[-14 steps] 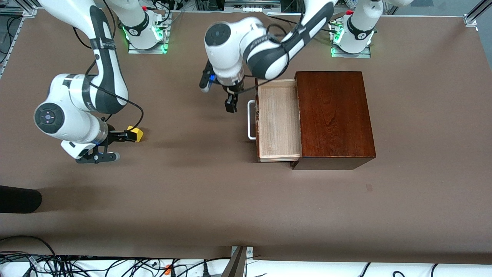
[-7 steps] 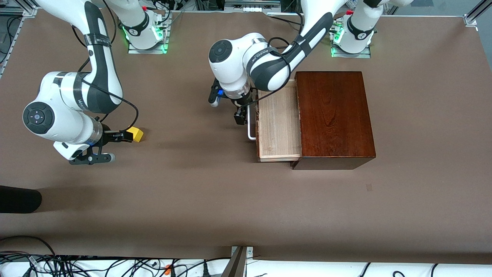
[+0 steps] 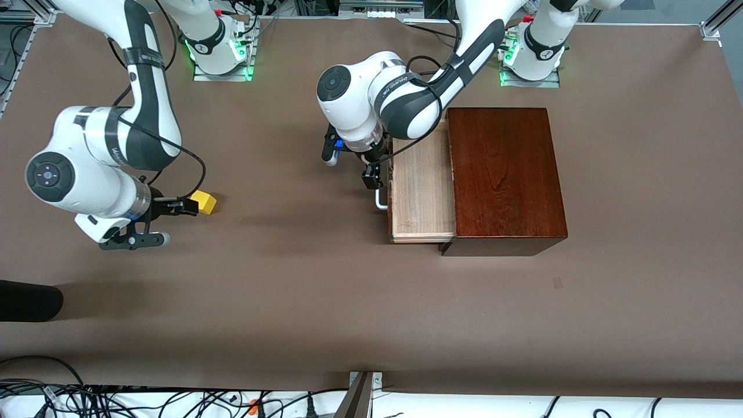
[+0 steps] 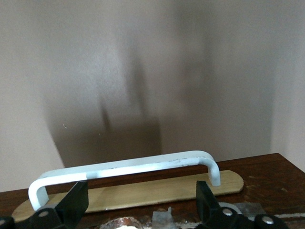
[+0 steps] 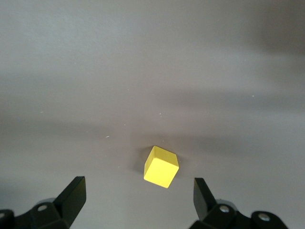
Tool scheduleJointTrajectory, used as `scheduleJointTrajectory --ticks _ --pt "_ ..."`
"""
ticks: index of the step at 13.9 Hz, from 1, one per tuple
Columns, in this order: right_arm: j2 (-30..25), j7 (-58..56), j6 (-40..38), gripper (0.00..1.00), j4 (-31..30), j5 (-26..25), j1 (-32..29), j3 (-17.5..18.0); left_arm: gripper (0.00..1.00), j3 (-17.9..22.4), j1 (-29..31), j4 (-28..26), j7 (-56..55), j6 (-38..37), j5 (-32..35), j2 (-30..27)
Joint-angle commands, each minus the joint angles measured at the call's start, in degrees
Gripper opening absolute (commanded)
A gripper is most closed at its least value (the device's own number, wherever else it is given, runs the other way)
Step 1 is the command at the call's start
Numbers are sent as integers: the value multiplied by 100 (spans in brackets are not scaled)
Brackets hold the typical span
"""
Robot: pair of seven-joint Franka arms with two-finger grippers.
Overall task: Open drawer, take yellow block, close drawer
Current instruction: 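Push the drawer shut with the left gripper while the right gripper withdraws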
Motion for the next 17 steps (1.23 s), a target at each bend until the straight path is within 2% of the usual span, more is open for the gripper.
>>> scheduleJointTrajectory --ticks 1,4,6,8,10,13,14,15,17 --pt "24 -115 -624 100 663 83 -172 3 100 151 22 27 74 -480 282 -53" --pt "-2 -132 -1178 100 1172 57 -216 -110 100 230 75 27 74 -717 282 -62" --pt "-370 -132 -1660 100 1253 74 -216 -234 100 370 92 27 74 -884 291 -105" --pt "-476 -403 -1829 100 1280 -205 -207 -278 100 441 101 -52 74 -972 291 -141" --pt "-564 -651 -2162 100 1691 -671 -181 -235 100 564 119 -88 74 -1034 291 -149" --pt "-687 -590 -2181 100 1746 -682 -321 -138 100 582 250 -149 83 -1122 291 -167" --pt "-801 -467 -2181 100 1624 -699 -469 45 100 582 320 -175 83 -1192 291 -193" --pt "-932 -257 -2155 100 1501 -734 -715 395 100 582 408 -176 91 -1271 291 -219" --pt "-1047 69 -1998 100 1456 -901 -1443 1273 100 573 505 -176 109 -1438 291 -290"
